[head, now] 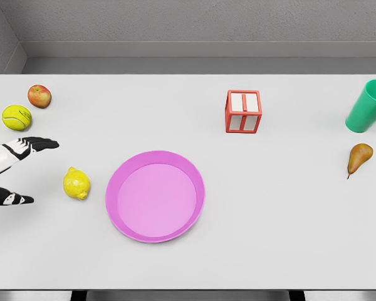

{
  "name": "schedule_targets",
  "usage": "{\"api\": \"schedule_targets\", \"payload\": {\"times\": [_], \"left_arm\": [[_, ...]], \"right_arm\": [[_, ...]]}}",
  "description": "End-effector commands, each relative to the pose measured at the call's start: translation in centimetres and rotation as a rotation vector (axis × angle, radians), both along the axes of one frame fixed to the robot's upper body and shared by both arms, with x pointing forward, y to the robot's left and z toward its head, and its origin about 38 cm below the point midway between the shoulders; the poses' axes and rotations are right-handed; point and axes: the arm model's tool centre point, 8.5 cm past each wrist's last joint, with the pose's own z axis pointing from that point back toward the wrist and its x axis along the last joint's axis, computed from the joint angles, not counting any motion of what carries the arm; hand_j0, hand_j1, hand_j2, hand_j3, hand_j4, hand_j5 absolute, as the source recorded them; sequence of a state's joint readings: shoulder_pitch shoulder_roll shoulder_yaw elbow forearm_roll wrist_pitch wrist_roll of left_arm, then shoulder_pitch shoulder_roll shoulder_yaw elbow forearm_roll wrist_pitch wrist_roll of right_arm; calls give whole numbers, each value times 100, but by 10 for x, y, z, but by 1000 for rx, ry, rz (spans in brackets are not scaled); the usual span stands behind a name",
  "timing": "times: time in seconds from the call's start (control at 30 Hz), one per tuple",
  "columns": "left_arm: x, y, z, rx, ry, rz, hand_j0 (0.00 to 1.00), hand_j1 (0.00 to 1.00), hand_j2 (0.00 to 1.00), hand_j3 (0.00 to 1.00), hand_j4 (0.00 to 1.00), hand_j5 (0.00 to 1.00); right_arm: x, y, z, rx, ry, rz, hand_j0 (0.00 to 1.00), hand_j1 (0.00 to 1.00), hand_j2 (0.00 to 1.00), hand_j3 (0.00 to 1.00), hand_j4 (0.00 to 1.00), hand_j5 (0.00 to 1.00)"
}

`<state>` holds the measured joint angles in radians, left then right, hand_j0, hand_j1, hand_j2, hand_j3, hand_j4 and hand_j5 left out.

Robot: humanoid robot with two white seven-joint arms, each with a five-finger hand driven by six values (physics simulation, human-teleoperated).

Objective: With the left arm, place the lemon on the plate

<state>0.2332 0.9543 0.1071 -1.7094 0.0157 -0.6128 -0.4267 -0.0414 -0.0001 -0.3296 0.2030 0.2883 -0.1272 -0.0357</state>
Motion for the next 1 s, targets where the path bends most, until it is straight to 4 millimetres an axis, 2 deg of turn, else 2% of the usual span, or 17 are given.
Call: {"api": "schedule_targets", "payload": {"times": [0.0, 0.1, 0.13, 0.23, 0.33, 0.47, 0.63, 0.73, 0.8, 0.97], "left_arm": [[0, 0, 1, -7, 0, 2, 100, 100, 100, 100, 100, 100], [-1, 1, -2, 13, 10, -1, 100, 100, 100, 100, 100, 100], [-6, 2, -11, 30, 35, 1, 100, 100, 100, 100, 100, 100], [-5, 1, -19, 104, 23, 5, 100, 100, 100, 100, 100, 100], [0, 9, -9, 180, -15, 17, 100, 100, 100, 100, 100, 100], [7, 4, -7, 220, -45, 8, 100, 100, 100, 100, 100, 100], [29, -37, -22, 282, -101, -67, 100, 100, 100, 100, 100, 100], [39, -50, -24, 369, -141, -94, 100, 100, 100, 100, 100, 100], [38, -62, -36, 378, -116, -137, 100, 100, 100, 100, 100, 100], [35, -62, -44, 407, -83, -162, 100, 100, 100, 100, 100, 100]], "right_arm": [[1, 0, 0, -1, -6, -9, 100, 100, 100, 100, 100, 100], [-2, 0, 0, 0, 1, 1, 100, 100, 100, 100, 100, 100], [-2, 0, 0, -2, 1, 0, 100, 100, 100, 100, 100, 100], [-2, 0, 0, 0, 1, 1, 100, 100, 100, 100, 100, 100], [-2, 0, 0, -1, 3, 1, 100, 100, 100, 100, 100, 100], [-2, 0, 0, 1, 3, 3, 100, 100, 100, 100, 100, 100], [-2, 0, 0, -1, 3, 1, 100, 100, 100, 100, 100, 100], [-2, 0, 0, -2, 1, 1, 100, 100, 100, 100, 100, 100], [-2, 0, 0, -2, 1, 1, 100, 100, 100, 100, 100, 100], [-2, 0, 0, 0, 1, 1, 100, 100, 100, 100, 100, 100]]}}
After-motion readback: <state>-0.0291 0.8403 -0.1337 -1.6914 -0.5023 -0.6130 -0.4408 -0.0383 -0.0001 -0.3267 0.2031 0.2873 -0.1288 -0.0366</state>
